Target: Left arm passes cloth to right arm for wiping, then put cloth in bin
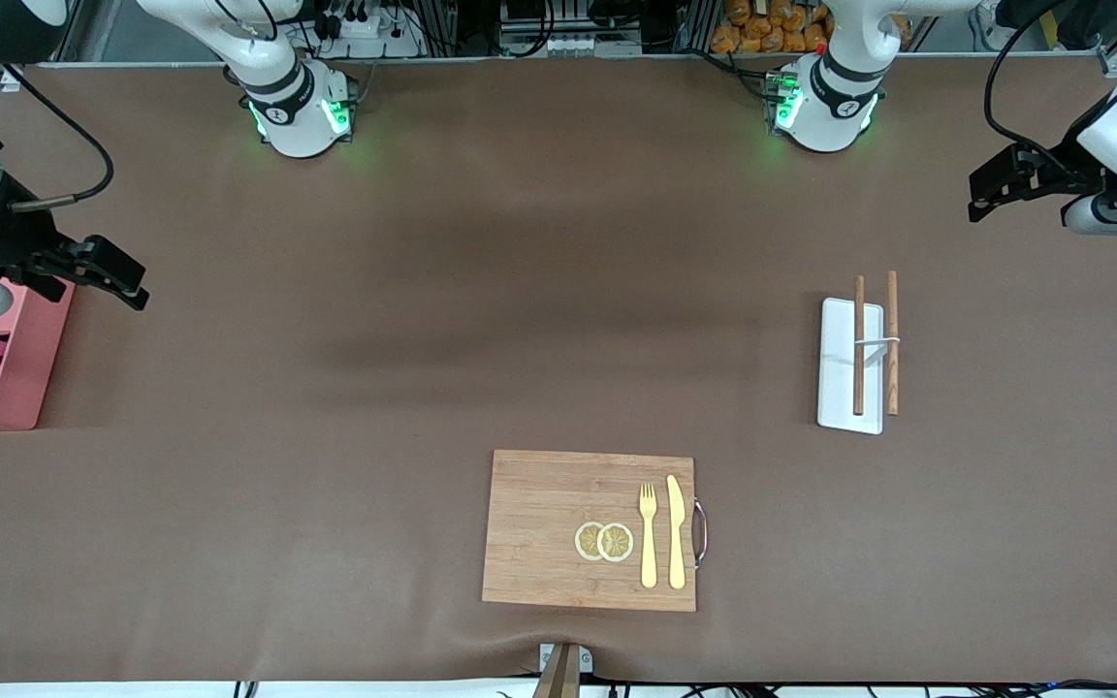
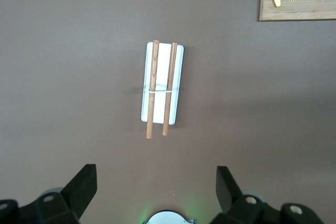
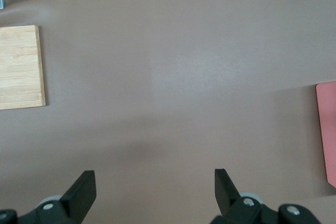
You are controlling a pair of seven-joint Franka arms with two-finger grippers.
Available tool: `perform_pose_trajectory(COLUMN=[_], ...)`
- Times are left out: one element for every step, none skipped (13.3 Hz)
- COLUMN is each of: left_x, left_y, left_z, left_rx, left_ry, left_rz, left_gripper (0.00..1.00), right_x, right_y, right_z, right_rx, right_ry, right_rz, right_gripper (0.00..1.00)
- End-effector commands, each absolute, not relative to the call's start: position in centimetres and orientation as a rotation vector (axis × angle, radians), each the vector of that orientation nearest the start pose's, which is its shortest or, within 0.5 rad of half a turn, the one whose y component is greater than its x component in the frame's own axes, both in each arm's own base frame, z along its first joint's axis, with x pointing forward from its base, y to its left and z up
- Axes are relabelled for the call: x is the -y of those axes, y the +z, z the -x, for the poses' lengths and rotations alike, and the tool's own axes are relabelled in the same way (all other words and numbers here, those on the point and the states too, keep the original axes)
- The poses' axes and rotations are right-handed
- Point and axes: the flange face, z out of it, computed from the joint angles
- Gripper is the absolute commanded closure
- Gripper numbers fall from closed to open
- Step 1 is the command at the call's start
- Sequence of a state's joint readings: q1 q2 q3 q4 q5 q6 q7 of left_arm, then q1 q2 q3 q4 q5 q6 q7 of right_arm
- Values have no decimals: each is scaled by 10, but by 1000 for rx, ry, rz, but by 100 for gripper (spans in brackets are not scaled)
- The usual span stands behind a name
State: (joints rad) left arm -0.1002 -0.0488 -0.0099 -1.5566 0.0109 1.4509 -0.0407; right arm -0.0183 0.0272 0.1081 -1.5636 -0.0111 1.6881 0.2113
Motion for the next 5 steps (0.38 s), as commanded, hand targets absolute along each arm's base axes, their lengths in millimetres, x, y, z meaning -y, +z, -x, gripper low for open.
perform_pose_trajectory(left_x=[55,55,55,55,55], left_y=[647,647,648,648,648], left_z=[-524,-524,-525,-525,-525], left_rx=[-80,-80,-80,-80,-80], left_ry=[75,75,72,72,72], left_rz=[3121,3121,3122,3122,3122], left_gripper=[0,0,0,0,0], right_x=[-50,-49,-49,-49,-49], right_y=[628,629,628,627,628], right_z=[-575,-576,-576,-576,-576], right_rx=[-176,-177,-176,-177,-177], right_ry=[-165,-167,-165,-162,-163], right_rz=[3137,3136,3136,3135,3130], right_gripper=[0,0,0,0,0])
